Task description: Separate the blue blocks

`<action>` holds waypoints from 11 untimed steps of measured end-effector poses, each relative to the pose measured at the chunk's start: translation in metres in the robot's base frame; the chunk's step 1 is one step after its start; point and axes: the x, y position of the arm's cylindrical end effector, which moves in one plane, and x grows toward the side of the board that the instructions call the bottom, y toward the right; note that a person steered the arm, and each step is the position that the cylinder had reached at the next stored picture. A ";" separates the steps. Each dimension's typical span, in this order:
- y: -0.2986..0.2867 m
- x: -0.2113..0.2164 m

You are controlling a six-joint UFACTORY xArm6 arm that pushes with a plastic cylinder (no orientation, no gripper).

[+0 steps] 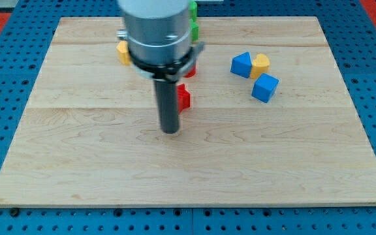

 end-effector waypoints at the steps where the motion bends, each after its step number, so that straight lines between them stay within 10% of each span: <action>1: 0.036 0.000; 5: 0.234 -0.132; 8: 0.176 -0.070; 11: 0.122 -0.118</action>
